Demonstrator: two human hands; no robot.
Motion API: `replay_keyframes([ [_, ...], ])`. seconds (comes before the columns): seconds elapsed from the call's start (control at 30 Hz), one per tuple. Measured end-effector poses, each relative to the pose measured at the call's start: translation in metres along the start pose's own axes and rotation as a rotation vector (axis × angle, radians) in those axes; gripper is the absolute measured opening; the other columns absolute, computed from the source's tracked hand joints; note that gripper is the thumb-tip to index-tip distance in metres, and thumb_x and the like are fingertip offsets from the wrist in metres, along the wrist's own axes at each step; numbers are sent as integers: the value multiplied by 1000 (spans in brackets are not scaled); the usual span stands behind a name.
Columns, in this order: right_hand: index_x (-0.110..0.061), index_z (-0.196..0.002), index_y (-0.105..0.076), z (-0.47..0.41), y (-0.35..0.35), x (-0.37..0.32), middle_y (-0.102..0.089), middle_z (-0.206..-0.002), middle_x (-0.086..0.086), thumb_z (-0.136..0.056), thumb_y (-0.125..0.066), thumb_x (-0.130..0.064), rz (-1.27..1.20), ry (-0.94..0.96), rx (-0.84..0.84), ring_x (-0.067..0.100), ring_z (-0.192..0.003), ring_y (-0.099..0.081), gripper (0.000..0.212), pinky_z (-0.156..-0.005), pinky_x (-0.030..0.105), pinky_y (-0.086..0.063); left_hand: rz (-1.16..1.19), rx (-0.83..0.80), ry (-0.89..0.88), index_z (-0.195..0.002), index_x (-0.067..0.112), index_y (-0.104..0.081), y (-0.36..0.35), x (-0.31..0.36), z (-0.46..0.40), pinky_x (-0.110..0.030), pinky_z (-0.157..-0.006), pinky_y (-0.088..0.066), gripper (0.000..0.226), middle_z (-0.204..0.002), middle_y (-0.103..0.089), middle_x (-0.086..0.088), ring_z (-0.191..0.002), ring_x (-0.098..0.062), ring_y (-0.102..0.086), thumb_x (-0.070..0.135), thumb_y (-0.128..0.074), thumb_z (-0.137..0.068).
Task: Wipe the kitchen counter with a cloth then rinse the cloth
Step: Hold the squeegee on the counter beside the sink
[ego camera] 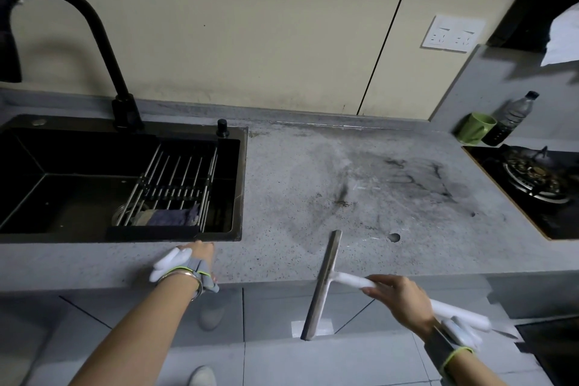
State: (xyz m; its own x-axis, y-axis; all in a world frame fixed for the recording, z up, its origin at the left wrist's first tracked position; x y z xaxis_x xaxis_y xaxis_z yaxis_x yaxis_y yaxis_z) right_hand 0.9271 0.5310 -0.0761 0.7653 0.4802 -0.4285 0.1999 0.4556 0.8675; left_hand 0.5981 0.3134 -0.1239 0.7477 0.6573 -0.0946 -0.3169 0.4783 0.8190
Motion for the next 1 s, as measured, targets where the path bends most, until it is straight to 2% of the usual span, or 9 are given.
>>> replay_keyframes([
  [0.07,-43,-96,-68,-6,-6,-11,-64,-72,-9,-83,-62,-51,-3,29,-7,9,-68,-57,16,-66,26,-37,2,6,-1,-128,11,-52,-1,-1,0,-26,-83,-49,63,-126,-60,-5,-94,-18,-58,37,-74,-75],
  [0.17,-41,-101,-68,-16,-17,-32,-63,-75,-13,-84,-62,-49,3,75,-30,5,-66,-53,20,-68,26,-37,1,19,6,-139,12,-39,-1,-1,-1,-32,-95,-48,72,-135,-51,-6,-115,-23,-57,36,-70,-79],
  [0.27,-40,-103,-67,-27,-28,-53,-67,-83,-14,-84,-60,-50,-7,109,-56,3,-69,-54,23,-74,26,-40,11,-6,-5,-145,12,-28,-3,0,-2,-35,-98,-46,82,-141,-44,-9,-122,-26,-52,38,-71,-79],
  [0.4,-38,-108,-67,-44,-42,-84,-68,-88,-12,-86,-58,-50,-13,149,-93,5,-75,-57,26,-80,28,-43,19,-18,2,-144,13,-30,-5,-3,-3,-39,-97,-47,85,-141,-45,-9,-120,-28,-53,40,-74,-77],
  [0.57,-35,-117,-63,-61,-54,-122,-70,-105,-7,-88,-55,-52,-8,167,-117,14,-92,-62,35,-95,33,-40,24,-1,-4,-135,11,-44,-4,-3,-6,-37,-93,-51,72,-131,-55,-8,-112,-25,-59,39,-75,-76],
  [0.73,-35,-118,-62,-72,-61,-150,-67,-115,-4,-89,-51,-53,31,189,-117,18,-108,-57,35,-96,32,-33,36,8,5,-136,10,-46,-5,-4,-6,-35,-93,-51,74,-132,-55,-9,-113,-23,-59,41,-75,-75],
  [0.8,-35,-116,-62,-73,-58,-153,-67,-113,-4,-89,-52,-52,21,192,-102,19,-107,-57,34,-95,32,-34,45,9,6,-134,10,-48,-3,-5,-7,-36,-92,-51,74,-130,-56,-9,-107,-22,-60,42,-75,-73],
  [0.9,-37,-106,-66,-66,-48,-143,-70,-98,-6,-87,-56,-52,-7,199,-74,18,-98,-61,27,-90,31,-36,64,-6,17,-127,11,-57,-3,-6,-6,-36,-85,-55,66,-121,-63,-9,-89,-19,-60,41,-76,-72],
  [1.0,-39,-103,-67,-55,-32,-112,-71,-96,-8,-85,-58,-53,-27,169,-42,13,-92,-62,24,-89,29,-38,75,10,26,-124,12,-59,-2,-6,-3,-31,-76,-52,65,-118,-65,-7,-91,-22,-64,42,-76,-68],
])
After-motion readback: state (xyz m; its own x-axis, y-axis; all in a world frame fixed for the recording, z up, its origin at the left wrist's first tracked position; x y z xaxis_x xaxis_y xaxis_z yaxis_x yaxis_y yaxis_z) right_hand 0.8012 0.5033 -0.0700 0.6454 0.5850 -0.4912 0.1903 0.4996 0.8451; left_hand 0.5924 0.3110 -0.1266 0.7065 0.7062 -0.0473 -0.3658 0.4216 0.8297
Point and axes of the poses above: each hand's wrist, its own z-axis away from the middle knuckle, its own y-axis out of the back of the hand, x = y × z, the point moved 10 cm from there along -z, towards the middle knuckle
